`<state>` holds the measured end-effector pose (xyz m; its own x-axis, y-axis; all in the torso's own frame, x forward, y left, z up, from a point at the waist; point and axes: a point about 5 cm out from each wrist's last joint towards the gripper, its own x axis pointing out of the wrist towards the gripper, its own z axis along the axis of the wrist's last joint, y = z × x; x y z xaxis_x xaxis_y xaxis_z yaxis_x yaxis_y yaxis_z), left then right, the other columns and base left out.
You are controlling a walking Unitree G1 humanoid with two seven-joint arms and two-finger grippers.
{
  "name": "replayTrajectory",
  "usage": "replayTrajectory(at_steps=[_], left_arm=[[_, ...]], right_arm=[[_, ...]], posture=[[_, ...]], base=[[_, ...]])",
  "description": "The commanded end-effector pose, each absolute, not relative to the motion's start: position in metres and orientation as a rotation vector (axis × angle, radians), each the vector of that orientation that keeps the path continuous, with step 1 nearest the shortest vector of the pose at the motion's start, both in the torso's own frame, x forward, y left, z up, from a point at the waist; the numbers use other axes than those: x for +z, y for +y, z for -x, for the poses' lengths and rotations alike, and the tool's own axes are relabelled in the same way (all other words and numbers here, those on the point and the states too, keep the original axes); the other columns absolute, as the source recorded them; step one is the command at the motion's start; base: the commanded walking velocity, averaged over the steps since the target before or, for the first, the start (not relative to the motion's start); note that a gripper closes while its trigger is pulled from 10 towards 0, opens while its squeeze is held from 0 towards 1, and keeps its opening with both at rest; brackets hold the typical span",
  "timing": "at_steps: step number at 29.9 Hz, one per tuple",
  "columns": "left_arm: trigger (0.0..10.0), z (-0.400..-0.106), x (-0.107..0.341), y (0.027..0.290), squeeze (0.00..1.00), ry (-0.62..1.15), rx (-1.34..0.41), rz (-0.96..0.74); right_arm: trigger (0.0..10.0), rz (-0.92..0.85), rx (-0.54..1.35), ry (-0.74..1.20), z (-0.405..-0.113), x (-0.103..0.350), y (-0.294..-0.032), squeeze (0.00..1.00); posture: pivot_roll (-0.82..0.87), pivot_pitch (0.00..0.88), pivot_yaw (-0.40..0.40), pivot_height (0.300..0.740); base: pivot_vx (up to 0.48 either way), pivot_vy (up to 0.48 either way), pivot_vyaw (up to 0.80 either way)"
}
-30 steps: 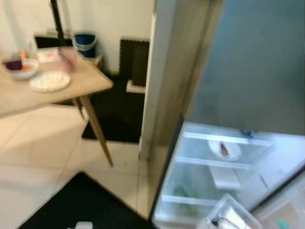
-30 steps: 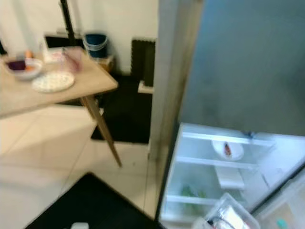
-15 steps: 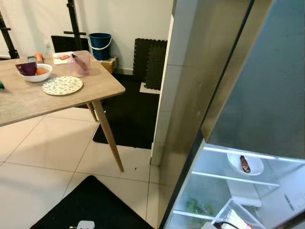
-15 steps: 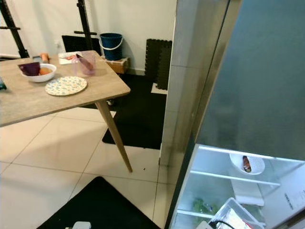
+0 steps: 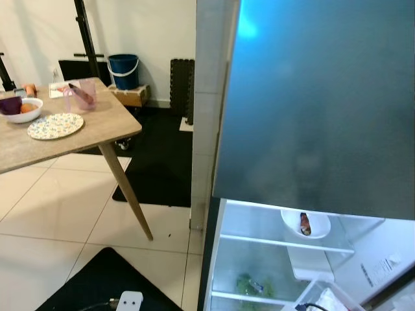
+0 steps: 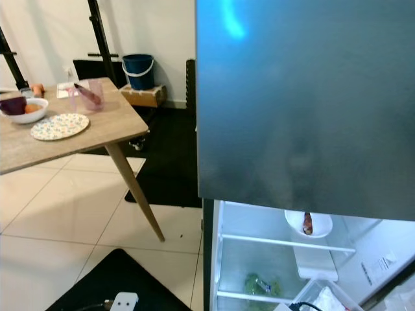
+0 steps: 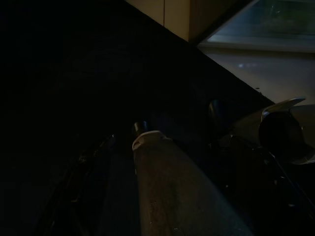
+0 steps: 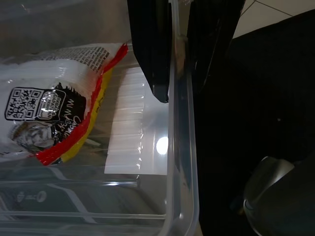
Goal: Restocking fridge
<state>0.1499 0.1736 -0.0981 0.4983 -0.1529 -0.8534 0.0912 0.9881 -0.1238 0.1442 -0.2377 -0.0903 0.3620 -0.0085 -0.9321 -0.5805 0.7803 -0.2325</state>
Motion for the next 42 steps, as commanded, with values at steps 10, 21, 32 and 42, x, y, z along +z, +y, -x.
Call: replayTrajectory(at_steps=[10,21,32,42], left_arm=[[10.0,-0.123,-0.101,0.211,0.0,1.093,-0.141,0.04],[10.0,-0.124,-0.102,0.206,0.0,1.081,-0.13,0.057],[10.0,-0.136,-0.099,0.202,0.0,1.056,-0.127,0.047],[10.0,-0.157,-0.091,0.198,0.0,0.978,-0.174,-0.012]], right_arm=[[10.0,0.623,0.402,1.136,-0.149,-0.088,-0.238,0.0],[10.0,0.638,0.425,1.125,-0.151,-0.088,-0.236,0.0],[10.0,0.728,0.49,1.088,-0.159,-0.085,-0.235,0.0],[10.0,0.784,0.524,1.008,-0.181,-0.075,-0.232,0.0]], posture=[[-0.04,0.0,-0.048,0.74],[-0.04,0.0,-0.045,0.74],[-0.04,0.0,-0.047,0.74],[-0.03,0.0,-0.047,0.74]], base=[[0.0,-0.225,0.0],[0.0,-0.086,0.0],[0.0,0.0,0.0],[0.0,0.0,0.0]])
